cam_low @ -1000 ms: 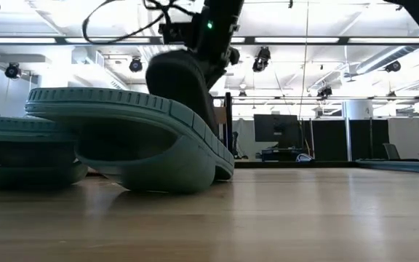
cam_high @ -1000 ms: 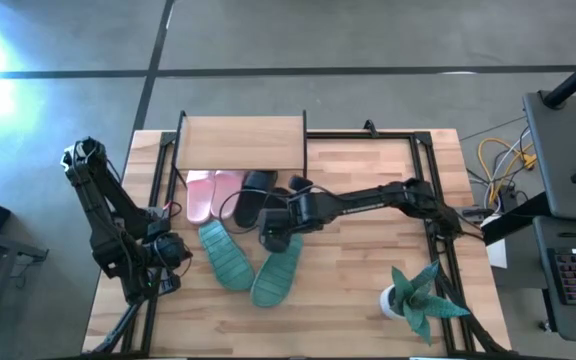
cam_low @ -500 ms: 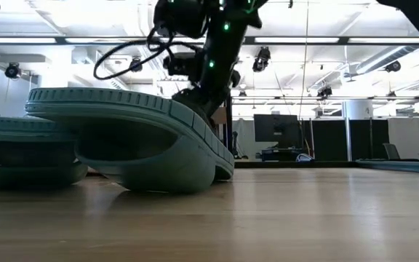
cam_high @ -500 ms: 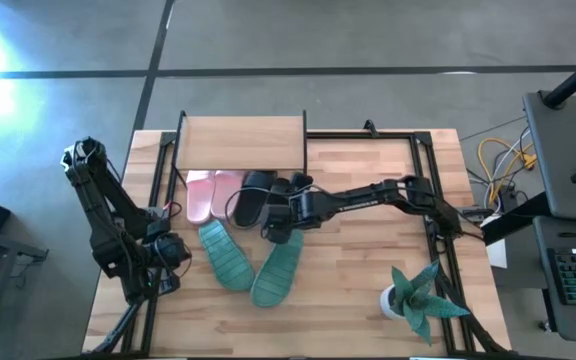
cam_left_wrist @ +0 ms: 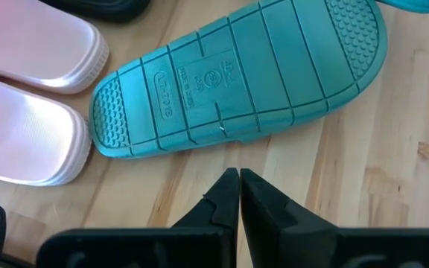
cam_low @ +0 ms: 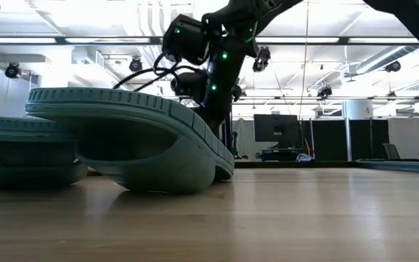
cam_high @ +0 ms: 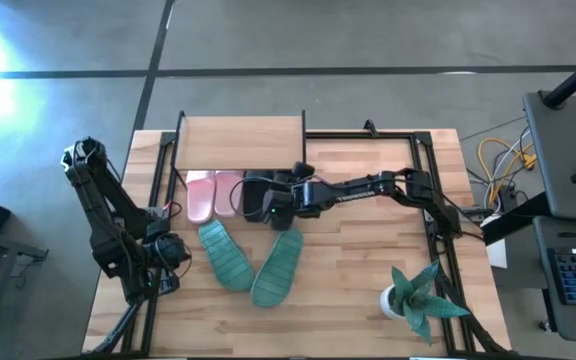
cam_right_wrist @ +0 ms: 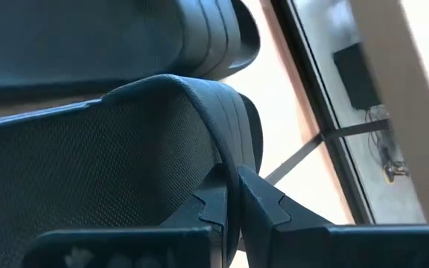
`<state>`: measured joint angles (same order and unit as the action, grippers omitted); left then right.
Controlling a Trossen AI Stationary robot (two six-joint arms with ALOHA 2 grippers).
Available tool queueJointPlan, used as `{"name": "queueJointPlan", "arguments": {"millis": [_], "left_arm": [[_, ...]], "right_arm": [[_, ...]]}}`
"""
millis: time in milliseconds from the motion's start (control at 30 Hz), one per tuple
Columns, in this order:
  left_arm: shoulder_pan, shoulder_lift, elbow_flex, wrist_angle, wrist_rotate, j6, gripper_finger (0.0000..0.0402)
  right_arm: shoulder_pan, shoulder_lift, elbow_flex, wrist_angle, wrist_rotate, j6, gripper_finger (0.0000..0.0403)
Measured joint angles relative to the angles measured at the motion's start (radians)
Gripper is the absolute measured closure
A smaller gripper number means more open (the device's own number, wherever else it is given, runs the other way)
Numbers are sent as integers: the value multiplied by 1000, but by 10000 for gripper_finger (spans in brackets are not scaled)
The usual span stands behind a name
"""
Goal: Pick and place slides into the shelf
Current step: Put the black slide under the shelf
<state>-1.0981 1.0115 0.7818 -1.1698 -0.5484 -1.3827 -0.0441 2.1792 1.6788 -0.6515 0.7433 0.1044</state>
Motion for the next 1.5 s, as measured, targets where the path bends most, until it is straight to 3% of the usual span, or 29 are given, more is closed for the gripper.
{"name": "queueJointPlan", "arguments": {"millis": [267,667,933,1000,1167,1267,1500], "left_arm": [[0,0,0,1,0,-2,402],[0,0,1,2,0,-25,402],[0,0,1,2,0,-25,402],[0,0,1,2,0,-25,402],[0,0,1,2,0,-25,402],[0,0,2,2,-1,-25,402],[0,0,1,2,-1,-24,402]], "right_arm": [[-1,-1,-3,10,-12,-27,385],[6,-2,0,-2,-17,0,258],[84,-2,133,-84,-26,74,241],[98,-2,199,-177,-86,210,247],[97,-3,307,-315,-468,737,281],[108,-2,302,-307,-630,904,314],[129,0,194,-301,-744,1070,390]]}}
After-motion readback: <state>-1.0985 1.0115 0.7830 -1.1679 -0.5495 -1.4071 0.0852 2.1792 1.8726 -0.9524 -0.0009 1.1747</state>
